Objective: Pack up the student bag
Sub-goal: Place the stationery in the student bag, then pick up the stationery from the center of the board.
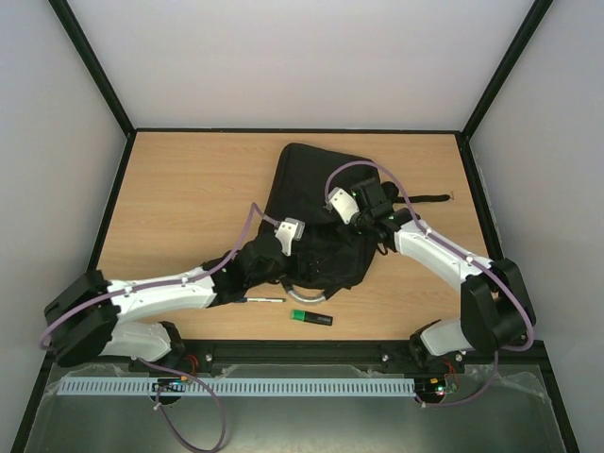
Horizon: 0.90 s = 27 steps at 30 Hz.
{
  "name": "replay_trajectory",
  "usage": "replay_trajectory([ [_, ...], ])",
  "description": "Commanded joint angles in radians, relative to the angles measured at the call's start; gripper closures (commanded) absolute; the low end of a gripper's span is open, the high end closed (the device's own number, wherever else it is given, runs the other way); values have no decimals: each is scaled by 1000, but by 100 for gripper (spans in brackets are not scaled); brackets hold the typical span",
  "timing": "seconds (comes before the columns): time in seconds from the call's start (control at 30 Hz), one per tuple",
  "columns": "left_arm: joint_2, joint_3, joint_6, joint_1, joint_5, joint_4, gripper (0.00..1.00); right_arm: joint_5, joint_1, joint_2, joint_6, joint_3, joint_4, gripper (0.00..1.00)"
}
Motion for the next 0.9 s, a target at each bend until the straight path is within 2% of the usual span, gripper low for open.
replay_trajectory([
  [0.0, -89, 78, 132, -52, -69, -296, 1, -11, -18, -45, 3, -38, 3, 99],
  [0.03, -106, 91, 153, -67, -93, -350, 1, -16, -18, -47, 4, -40, 10, 99],
  [0.13, -183, 83, 211, -99, -158, -375, 1, -35, -19, -44, 15, -42, 30, 99],
  [0.3, -324, 67, 351, -103, -173, -368, 1, -65, -19, -44, 20, -67, 57, 99],
  [0.43, -386, 142, 422, -103, -188, -414, 1, -77, -19, -97, 18, -107, 61, 99],
  [0.5, -381, 204, 410, -104, -286, -461, 1, -84, -19, -138, 16, -131, 71, 99],
  [0.53, -364, 229, 370, -103, -387, -497, 1, -90, -19, -160, 14, -140, 73, 99],
  [0.6, -296, 293, 174, -95, -633, -655, 1, -103, -19, -178, 14, -148, 77, 99],
  [0.63, -253, 326, 142, -77, -652, -703, 1, -107, -19, -181, 14, -148, 79, 99],
  [0.7, -198, 356, 347, -28, -356, -669, 1, -114, -19, -178, 18, -142, 76, 99],
  [0.77, -166, 377, 322, -14, -241, -668, 1, -121, -19, -174, 18, -142, 76, 99],
  [0.87, -181, 318, 297, -8, -112, -585, 1, -125, -19, -166, 18, -147, 79, 99],
])
